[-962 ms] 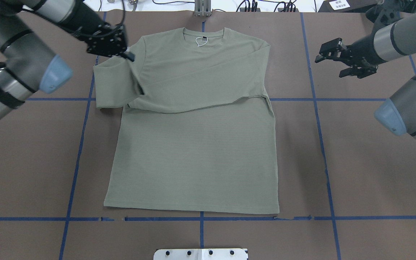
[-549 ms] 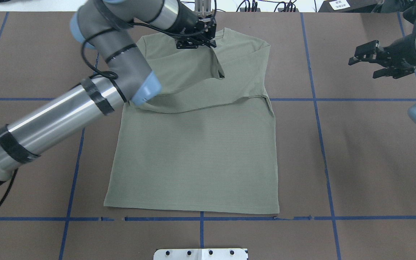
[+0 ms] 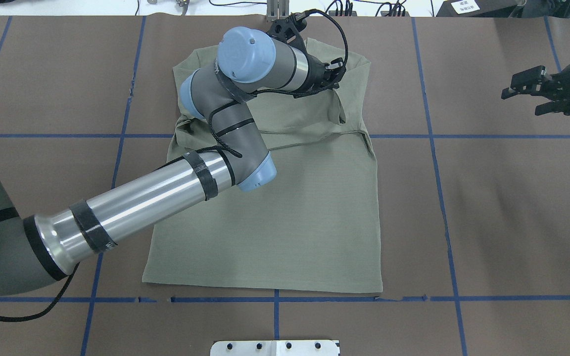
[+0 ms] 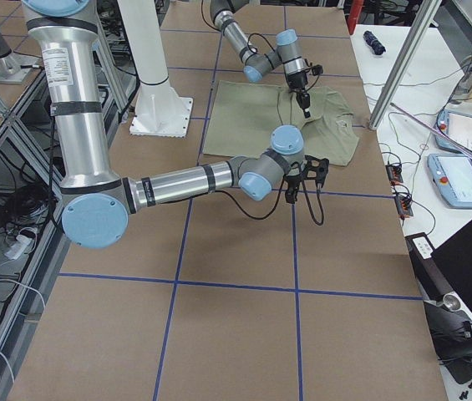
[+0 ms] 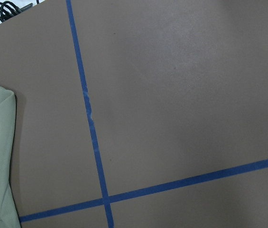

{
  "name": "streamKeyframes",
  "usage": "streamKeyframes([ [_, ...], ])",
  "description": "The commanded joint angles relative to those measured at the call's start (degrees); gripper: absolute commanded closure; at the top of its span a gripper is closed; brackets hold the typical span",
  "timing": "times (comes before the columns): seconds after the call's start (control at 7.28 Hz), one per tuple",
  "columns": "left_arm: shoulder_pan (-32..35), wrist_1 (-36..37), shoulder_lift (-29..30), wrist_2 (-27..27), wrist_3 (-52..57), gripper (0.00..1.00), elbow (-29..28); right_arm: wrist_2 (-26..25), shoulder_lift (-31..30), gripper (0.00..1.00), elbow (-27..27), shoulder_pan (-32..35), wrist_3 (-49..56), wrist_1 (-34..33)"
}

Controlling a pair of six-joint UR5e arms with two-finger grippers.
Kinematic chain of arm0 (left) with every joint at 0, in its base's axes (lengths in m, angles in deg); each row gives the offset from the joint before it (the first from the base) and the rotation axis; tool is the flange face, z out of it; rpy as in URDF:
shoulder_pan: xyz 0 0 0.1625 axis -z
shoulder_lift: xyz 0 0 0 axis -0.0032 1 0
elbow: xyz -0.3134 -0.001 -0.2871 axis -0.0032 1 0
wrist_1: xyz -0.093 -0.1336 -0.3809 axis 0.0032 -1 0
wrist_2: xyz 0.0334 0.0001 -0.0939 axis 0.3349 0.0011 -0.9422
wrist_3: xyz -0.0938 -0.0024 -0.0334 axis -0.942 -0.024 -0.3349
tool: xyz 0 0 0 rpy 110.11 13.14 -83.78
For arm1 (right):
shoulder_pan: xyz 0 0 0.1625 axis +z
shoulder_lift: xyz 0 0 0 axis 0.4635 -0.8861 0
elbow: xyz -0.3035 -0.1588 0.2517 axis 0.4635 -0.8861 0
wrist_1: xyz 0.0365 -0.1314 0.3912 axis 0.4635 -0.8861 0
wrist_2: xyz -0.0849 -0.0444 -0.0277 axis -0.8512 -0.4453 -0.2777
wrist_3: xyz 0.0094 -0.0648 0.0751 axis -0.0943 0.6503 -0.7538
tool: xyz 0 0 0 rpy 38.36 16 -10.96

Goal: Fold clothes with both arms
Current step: 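Grasp the other sleeve with the left gripper and fold it across the body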

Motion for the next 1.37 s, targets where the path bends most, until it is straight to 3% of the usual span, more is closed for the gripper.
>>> streamKeyframes([
  [0.0, -3.66, -1.45, 1.97, 6.43, -0.11, 0.69, -3.14, -0.02, -0.45, 0.00, 0.37, 0.05, 0.04, 0.02],
  [0.14, -4.28, -1.89, 2.41, 6.82, -0.11, 0.38, -3.23, -0.11, -0.36, 0.00, 0.37, -0.04, -0.05, 0.02],
  [0.41, -4.29, -2.07, 3.20, 6.82, -0.11, 0.17, -3.50, -0.46, -0.01, 0.00, 0.37, -0.21, -0.66, 0.02],
  [0.69, -4.20, -2.16, 2.77, 6.30, -7.88, 0.17, -1.76, -0.81, 1.56, 0.00, 0.72, -3.36, -3.11, 0.02],
  [0.82, -4.03, -1.55, -1.76, 5.86, -8.72, 0.17, 6.26, -4.47, 1.57, 0.00, 3.68, -7.03, -7.91, -0.07],
  [0.96, -3.85, 0.19, -10.60, 2.11, -8.64, 0.19, 17.05, -13.03, 1.49, 0.00, 7.62, -13.60, -15.88, -0.33],
  [1.24, -2.19, 3.36, -23.01, -2.04, -7.85, 0.23, 33.50, -23.09, 0.79, 0.00, 13.08, -25.47, -29.33, -0.69],
])
